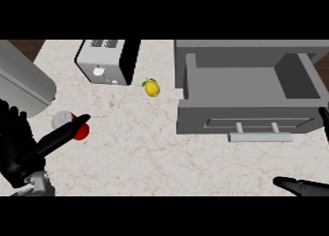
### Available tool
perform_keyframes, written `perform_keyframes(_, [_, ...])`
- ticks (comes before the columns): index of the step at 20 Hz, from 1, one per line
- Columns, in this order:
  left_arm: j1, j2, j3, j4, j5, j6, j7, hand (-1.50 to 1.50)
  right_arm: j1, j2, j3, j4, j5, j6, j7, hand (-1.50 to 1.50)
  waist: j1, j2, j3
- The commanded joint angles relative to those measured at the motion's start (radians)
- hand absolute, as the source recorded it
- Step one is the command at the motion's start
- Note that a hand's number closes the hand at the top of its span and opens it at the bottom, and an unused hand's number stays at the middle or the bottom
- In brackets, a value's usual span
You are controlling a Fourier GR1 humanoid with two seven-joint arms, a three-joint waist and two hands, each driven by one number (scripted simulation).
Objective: Pick up the can, place it into the drawer and close the drawer
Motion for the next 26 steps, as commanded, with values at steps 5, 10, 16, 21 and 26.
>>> perform_keyframes(5, [-0.003,-0.003,-0.018,0.238,0.145,0.057,-0.223,-1.50,-0.035,-0.025,-0.068,-0.005,-0.049,0.017,0.022,-1.50,0.001,0.000,0.000])
perform_keyframes(10, [-0.031,-0.003,0.045,0.424,0.246,0.095,-0.420,-1.50,0.004,-0.040,-0.078,-0.045,-0.062,0.048,0.046,-1.50,-0.002,0.001,-0.001])
perform_keyframes(16, [-0.013,0.016,0.096,0.474,0.333,0.031,-0.492,-1.50,0.049,0.005,-0.053,-0.134,-0.021,0.021,0.094,-1.50,0.001,0.000,0.000])
perform_keyframes(21, [-0.024,-0.003,0.106,0.610,0.403,0.038,-0.619,-1.50,-0.018,-0.036,-0.108,-0.120,-0.064,0.031,0.137,-1.50,0.001,0.000,0.000])
perform_keyframes(26, [-0.094,-0.003,0.171,0.794,0.479,-0.041,-0.765,-1.50,0.011,-0.045,-0.140,-0.116,-0.100,0.084,0.113,-1.50,-0.001,0.000,0.000])
